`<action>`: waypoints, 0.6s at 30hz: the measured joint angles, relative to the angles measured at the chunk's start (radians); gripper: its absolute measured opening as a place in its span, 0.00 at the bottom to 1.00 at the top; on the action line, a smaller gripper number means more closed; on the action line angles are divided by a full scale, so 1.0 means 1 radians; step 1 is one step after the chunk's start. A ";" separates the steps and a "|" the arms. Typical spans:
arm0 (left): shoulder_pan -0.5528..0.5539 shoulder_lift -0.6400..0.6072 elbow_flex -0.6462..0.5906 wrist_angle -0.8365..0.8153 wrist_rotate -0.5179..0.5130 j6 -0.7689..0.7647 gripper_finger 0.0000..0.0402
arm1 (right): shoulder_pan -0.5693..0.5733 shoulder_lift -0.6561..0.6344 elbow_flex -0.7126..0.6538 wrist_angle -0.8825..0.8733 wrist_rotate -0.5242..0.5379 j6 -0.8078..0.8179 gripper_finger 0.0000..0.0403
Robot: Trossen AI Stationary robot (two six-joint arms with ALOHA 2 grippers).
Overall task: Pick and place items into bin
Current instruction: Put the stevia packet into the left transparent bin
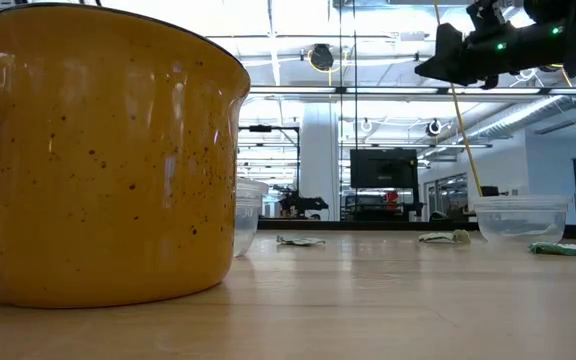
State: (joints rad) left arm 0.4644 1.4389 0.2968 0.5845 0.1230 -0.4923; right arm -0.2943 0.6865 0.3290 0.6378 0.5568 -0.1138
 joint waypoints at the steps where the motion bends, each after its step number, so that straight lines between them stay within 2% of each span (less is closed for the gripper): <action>1: 0.000 0.013 0.016 -0.001 0.000 0.000 0.32 | -0.013 0.004 0.000 0.007 -0.032 0.011 0.13; 5: 0.000 0.087 0.094 -0.032 0.000 0.001 0.40 | -0.061 0.056 0.000 0.077 -0.285 0.050 0.13; 7: 0.000 0.126 0.131 -0.069 -0.001 0.016 0.43 | -0.075 0.101 0.000 0.129 -0.368 0.065 0.13; 12: 0.000 0.199 0.188 -0.138 -0.020 0.022 0.44 | -0.111 0.225 0.007 0.154 -0.374 0.093 0.13; 18: 0.001 0.204 0.189 -0.138 -0.040 0.012 0.44 | -0.165 0.379 0.124 -0.094 -0.378 0.181 0.13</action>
State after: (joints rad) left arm 0.4655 1.6424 0.4862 0.4461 0.0835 -0.4802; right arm -0.4595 1.0658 0.4527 0.5437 0.1791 0.0676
